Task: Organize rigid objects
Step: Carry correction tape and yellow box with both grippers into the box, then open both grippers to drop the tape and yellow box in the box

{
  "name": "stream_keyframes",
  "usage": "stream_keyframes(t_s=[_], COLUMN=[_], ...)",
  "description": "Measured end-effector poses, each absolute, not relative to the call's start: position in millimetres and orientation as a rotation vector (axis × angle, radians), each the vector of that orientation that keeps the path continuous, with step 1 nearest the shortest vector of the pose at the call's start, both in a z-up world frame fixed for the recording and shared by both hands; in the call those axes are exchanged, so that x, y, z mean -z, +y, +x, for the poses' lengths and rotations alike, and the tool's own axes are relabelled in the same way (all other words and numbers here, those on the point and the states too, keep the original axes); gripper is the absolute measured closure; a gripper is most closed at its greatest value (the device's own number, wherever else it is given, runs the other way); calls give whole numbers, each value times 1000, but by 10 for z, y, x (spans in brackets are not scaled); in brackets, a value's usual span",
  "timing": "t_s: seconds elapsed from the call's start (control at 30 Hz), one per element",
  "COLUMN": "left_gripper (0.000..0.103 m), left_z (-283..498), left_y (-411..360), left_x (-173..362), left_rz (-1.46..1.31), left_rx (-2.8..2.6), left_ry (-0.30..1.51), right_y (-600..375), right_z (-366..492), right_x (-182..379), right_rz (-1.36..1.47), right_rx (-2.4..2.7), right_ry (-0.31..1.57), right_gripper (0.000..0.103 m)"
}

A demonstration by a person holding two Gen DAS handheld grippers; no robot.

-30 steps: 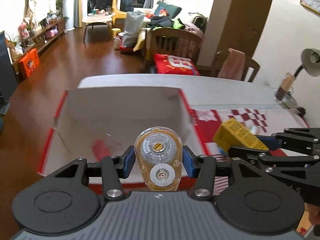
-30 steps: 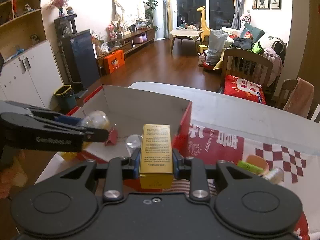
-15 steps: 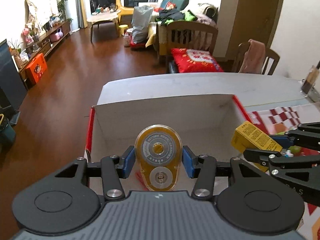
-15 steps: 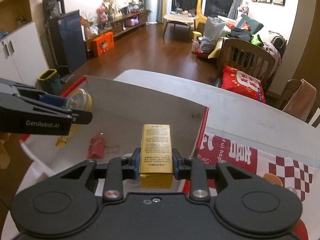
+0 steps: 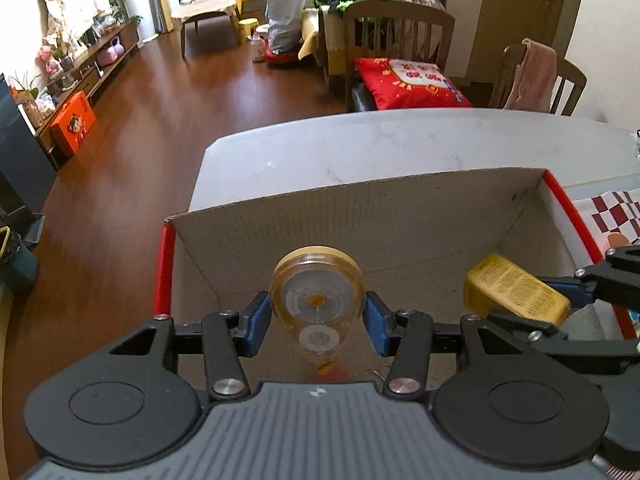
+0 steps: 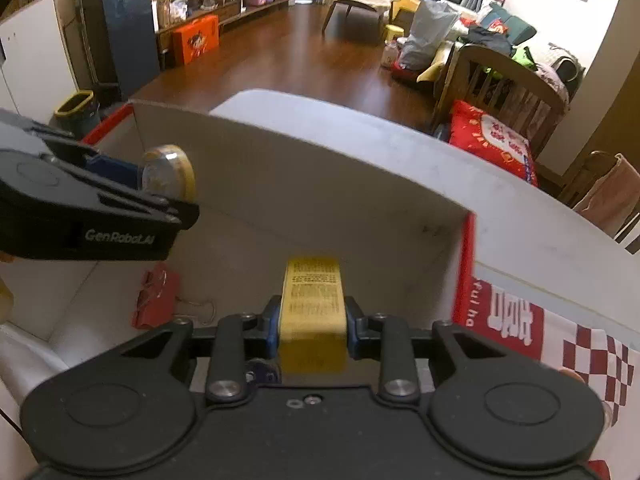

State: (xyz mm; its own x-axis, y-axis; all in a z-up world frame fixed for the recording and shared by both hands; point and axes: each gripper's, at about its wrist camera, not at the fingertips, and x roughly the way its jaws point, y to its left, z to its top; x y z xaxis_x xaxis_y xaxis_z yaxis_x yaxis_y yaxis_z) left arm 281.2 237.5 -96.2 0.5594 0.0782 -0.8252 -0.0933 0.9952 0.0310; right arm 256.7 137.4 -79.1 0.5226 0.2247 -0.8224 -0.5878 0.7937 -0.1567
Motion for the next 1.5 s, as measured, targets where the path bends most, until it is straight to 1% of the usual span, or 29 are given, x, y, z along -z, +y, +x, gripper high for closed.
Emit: stream_keyframes(t_s=[0.3, 0.5, 0.63, 0.73, 0.77, 0.83, 0.97, 1.07, 1.33, 1.5], left_gripper=[54, 54, 54, 53, 49, 46, 44, 39, 39, 39], left_z=[2940, 2956, 2951, 2928, 2920, 2889, 2810, 2744, 2548, 2358], left_y=[2374, 2364, 2361, 2371, 2372, 2384, 2351, 2317, 2242, 2177], left_x=[1148, 1185, 1182, 1145, 1136, 1102, 1038, 967, 749, 606], left_rz=[18, 31, 30, 11, 7, 5, 3, 12, 20, 22], left_rx=[-90, -80, -82, -84, -85, -85, -73, -70, -71, -65], left_ry=[1035, 1073, 1084, 1085, 1082, 1075, 1064, 1048, 1010, 978], right_y=[1458, 1451, 1416, 1392, 1386, 1371, 1316, 1270, 1092, 967], right_z=[2562, 2530, 2480, 2446, 2442, 2418, 2307, 2235, 2027, 1855], right_x=[878, 922, 886, 832, 817, 784, 695, 608, 318, 150], right_rz=[-480, -487, -477, -468, -466, -466, -449, -433, -380, -341], right_rx=[-497, -493, -505, -513, -514, -517, -525, -535, -573, -598], right_ry=[925, 958, 960, 948, 945, 937, 920, 904, 847, 814], right_gripper=[74, 71, 63, 61, 60, 57, 53, 50, 42, 39])
